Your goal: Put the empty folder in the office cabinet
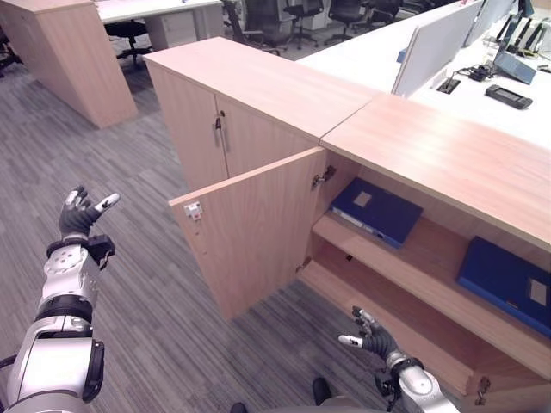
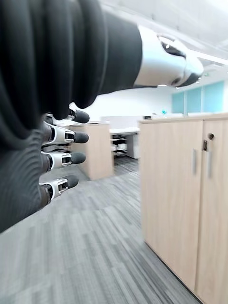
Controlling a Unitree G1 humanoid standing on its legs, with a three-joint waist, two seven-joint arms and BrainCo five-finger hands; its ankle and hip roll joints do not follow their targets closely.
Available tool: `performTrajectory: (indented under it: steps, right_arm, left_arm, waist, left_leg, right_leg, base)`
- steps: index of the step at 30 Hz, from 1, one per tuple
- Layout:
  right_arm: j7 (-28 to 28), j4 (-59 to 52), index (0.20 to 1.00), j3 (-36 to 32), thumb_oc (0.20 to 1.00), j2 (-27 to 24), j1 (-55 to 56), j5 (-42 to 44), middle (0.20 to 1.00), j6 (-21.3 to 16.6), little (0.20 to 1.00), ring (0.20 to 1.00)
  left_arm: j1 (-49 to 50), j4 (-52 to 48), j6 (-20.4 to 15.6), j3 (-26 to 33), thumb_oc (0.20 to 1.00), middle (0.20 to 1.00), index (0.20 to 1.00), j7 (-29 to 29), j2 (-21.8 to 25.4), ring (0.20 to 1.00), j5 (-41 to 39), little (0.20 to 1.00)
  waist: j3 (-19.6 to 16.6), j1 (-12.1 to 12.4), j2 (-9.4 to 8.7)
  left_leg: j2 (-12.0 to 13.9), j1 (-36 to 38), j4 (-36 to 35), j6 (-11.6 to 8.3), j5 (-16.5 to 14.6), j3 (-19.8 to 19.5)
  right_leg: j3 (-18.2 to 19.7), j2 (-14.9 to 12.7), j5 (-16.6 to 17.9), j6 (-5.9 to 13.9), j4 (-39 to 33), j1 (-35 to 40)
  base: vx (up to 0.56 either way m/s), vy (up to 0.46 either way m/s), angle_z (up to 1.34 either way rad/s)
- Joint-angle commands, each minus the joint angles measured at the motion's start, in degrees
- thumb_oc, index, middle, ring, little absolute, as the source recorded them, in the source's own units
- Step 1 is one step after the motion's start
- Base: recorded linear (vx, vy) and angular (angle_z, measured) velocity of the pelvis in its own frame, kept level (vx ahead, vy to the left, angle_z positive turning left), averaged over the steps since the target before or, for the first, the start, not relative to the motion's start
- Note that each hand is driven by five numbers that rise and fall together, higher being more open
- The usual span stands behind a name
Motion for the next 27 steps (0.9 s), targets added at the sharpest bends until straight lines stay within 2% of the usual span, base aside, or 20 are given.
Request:
performTrajectory:
  steps: [1, 9, 12, 13, 20, 27]
  right_arm:
    - [0.75, -1.14, 1.0, -1.0, 1.0, -2.55, -2.72, 0.02, 1.0, -2.17, 1.0, 1.0]
    - [0.5, -0.42, 1.0, -0.99, 1.0, -1.53, -3.05, 0.49, 1.0, -2.11, 1.0, 1.0]
    - [0.46, -0.56, 1.0, -0.73, 1.0, -1.35, -3.03, 0.47, 1.0, -2.13, 1.0, 1.0]
    - [0.47, -0.97, 1.0, -0.29, 1.0, -1.13, -3.25, 0.44, 1.0, -2.08, 1.0, 1.0]
    - [0.53, -1.16, 1.0, 1.06, 1.0, -0.59, -3.91, 0.52, 1.0, -2.07, 1.0, 1.0]
    - [0.62, -1.48, 1.0, 1.49, 1.0, -0.89, -4.56, 0.01, 1.0, -2.21, 1.0, 1.0]
  left_arm:
    - [-5.24, 1.97, -2.05, 0.59, 1.0, 1.0, 1.0, -0.43, 1.56, 1.0, 1.81, 1.0]
    - [-7.31, 5.03, -1.79, 0.47, 1.0, 1.0, 1.0, -0.29, 2.7, 1.0, 2.79, 1.0]
    - [-7.71, 5.4, -1.68, 0.28, 1.0, 1.0, 1.0, -0.2, 2.46, 1.0, 2.92, 1.0]
    - [-8.29, 5.77, -1.61, 0.14, 1.0, 1.0, 1.0, -0.06, 1.93, 1.0, 2.57, 1.0]
    - [-9.74, 6.38, -1.49, -1.65, 1.0, 1.0, 1.0, -0.41, -0.68, 1.0, 2.59, 1.0]
    - [-9.86, 4.6, -1.25, -5.66, 1.0, 1.0, 1.0, -1.97, -4.69, 1.0, 5.69, 1.0]
  waist:
    - [2.15, 1.05, 1.26]
    - [3.43, 0.13, -1.94]
    - [3.59, 0.11, -2.48]
    - [3.96, -0.07, -3.16]
    - [5.18, -0.44, -4.96]
    - [5.86, -0.35, -5.72]
  left_leg:
    - [3.62, 2.21, 1.09, -2.32, -5.15, 0.44]
    - [3.95, 2.66, 0.96, -1.84, -5.98, 3.19]
    - [3.97, 2.67, 0.95, -1.77, -6.11, 3.36]
    - [4.05, 2.63, 0.98, -1.8, -6.22, 3.49]
    - [4.46, 2.04, 1.03, -1.8, -6.27, 3.41]
    - [4.21, 1.48, 1.05, -1.52, -6.31, 3.11]
  right_leg:
    - [0.72, 0.88, -6.54, 3.55, 4.3, 0.3]
    - [1.9, 0.92, -4.51, 5.23, 4.57, -1.86]
    - [1.88, 0.96, -4.39, 5.31, 4.5, -2.0]
    - [1.78, 0.98, -3.9, 5.48, 4.49, -2.33]
    - [1.33, 1.15, -3.13, 5.48, 4.56, -3.39]
    - [1.08, 1.1, -2.66, 5.48, 4.73, -3.94]
  base:
    - [0.01, 0.049, -0.28]
    - [-0.01, 0.029, -0.22]
    - [-0.01, 0.005, -0.03]
    - [0.0, 0.0, 0.0]
    - [-0.02, -0.01, -0.02]
    - [-0.01, 0.003, -0.01]
